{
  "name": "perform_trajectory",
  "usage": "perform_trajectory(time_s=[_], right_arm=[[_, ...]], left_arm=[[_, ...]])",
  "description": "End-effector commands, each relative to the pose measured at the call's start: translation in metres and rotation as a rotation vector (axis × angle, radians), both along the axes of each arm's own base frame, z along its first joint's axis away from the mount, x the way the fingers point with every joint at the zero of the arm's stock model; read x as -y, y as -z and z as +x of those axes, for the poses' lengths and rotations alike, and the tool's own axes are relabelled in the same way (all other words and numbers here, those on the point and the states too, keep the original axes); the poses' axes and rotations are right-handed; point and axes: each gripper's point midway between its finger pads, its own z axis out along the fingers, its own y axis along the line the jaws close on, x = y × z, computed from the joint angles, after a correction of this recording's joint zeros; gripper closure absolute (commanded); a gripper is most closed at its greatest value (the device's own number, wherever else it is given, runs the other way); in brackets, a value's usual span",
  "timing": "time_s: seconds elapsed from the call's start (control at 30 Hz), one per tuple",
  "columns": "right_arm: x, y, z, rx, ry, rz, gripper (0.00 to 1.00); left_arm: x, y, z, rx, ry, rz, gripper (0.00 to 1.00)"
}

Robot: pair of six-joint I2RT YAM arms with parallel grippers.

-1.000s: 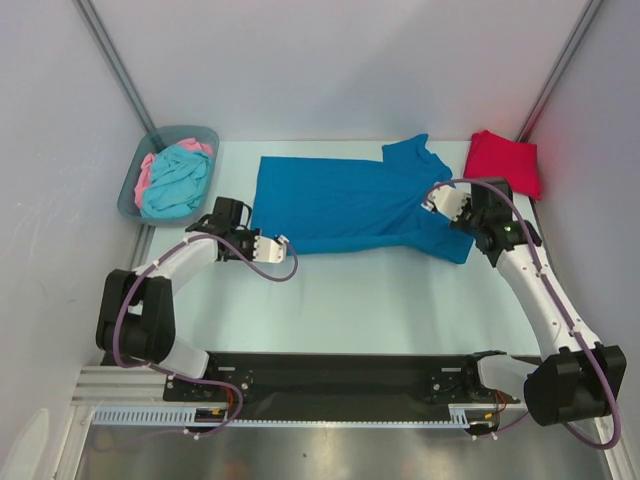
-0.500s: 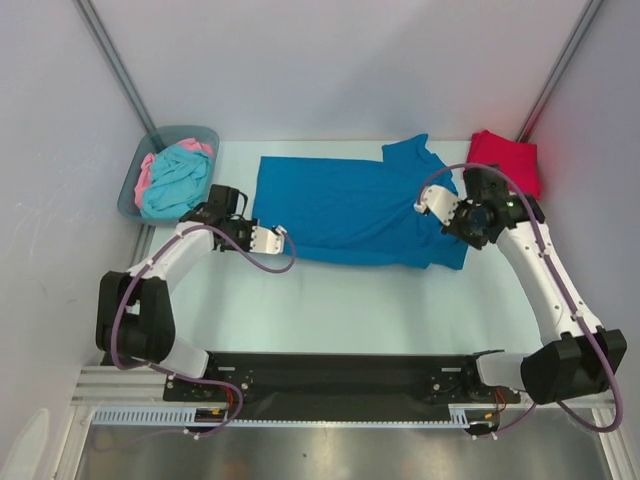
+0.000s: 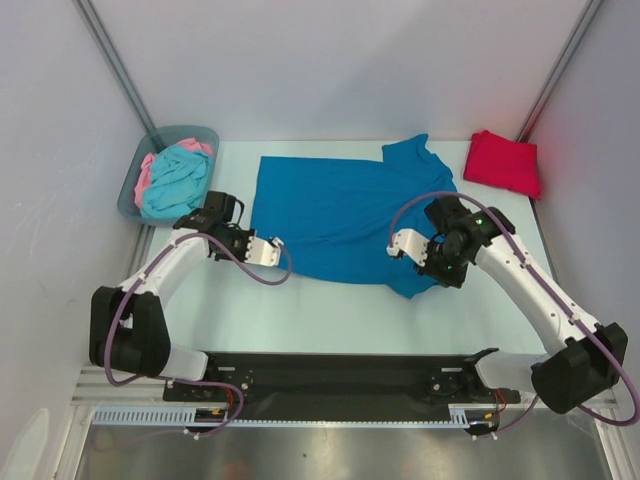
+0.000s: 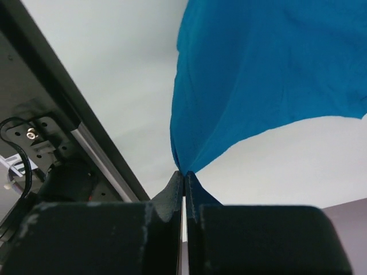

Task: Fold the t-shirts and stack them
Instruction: Fold the tshirt

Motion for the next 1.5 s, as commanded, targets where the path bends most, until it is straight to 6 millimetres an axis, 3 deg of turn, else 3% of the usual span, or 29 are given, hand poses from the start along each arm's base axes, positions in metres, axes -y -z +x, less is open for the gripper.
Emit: perform_trajectory(time_s=[0.0, 0.17, 0.43, 0.47, 0.83, 1.07, 1.47], right_arm=[[0.006, -0.004, -0.040, -0.100, -0.033, -0.029, 1.00], [0.014, -0.002, -0.068, -0.135, -0.096, -0.080, 1.00], [0.041, 0.014, -0.089, -0.116, -0.116, -0.162, 1.00], [0.051, 0.018, -0.090, -0.100, -0.125, -0.202, 1.00], [0.084, 0.029, -0.088, -0.095, -0.064, -0.252, 1.00], [0.101, 0.035, -0.064, -0.048, -0.019, -0.267, 1.00], [0.098, 0.031, 0.018, 0.130, 0.044, -0.246, 1.00]], left_arm=[[-0.002, -0.003, -0.013, -0.016, 0.032, -0.004, 1.00], [-0.002, -0.002, -0.018, -0.031, 0.029, -0.005, 1.00], [-0.004, 0.004, -0.021, -0.047, 0.031, 0.005, 1.00], [-0.005, 0.006, -0.022, -0.051, 0.034, 0.011, 1.00], [-0.008, 0.014, -0.029, -0.071, 0.056, 0.031, 1.00], [-0.008, 0.017, -0.027, -0.074, 0.047, 0.026, 1.00], [-0.005, 0.012, -0.012, -0.041, 0.032, 0.009, 1.00]])
